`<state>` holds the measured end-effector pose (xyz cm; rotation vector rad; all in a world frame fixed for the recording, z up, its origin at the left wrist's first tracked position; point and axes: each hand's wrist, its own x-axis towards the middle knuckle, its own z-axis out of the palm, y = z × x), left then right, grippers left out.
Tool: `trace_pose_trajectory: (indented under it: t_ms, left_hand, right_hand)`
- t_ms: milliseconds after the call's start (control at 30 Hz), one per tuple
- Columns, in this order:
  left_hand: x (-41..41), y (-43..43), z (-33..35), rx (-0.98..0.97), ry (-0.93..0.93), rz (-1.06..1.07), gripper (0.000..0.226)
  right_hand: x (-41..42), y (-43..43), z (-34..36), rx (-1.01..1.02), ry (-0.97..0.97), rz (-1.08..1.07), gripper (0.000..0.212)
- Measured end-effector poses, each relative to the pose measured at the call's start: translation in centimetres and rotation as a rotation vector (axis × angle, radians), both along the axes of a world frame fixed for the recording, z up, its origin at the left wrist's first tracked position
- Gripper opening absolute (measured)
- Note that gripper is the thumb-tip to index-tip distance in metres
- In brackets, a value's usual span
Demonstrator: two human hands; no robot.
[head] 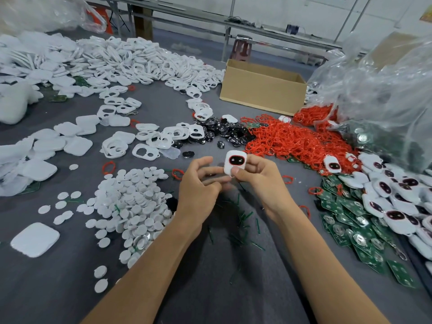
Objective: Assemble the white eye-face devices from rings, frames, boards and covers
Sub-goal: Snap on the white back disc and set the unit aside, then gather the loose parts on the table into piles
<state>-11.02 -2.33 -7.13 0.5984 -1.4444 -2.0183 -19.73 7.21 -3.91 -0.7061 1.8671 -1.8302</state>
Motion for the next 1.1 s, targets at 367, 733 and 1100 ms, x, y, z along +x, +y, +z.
trace_pose_trajectory:
  t_ms: [367,733,1100]
  left_hand:
    - [0.3,-0.4,0.1,-0.140,0.026,0.107,0.060]
    - [0.4,-0.3,0.5,-0.135,0.011,0.141,0.053]
    - [0.7,-0.4,0.5,-0.137,-0.009,0.163,0.043]
  right_hand:
    - [0.1,-0.2,0.4,0.017,0.068,-0.039,0.024]
    - [0.6,-0.2,0.2,0.072,0.073,0.029,0.026]
    - [0.0,1.8,2.6,0.198,0.268,0.006,0.025]
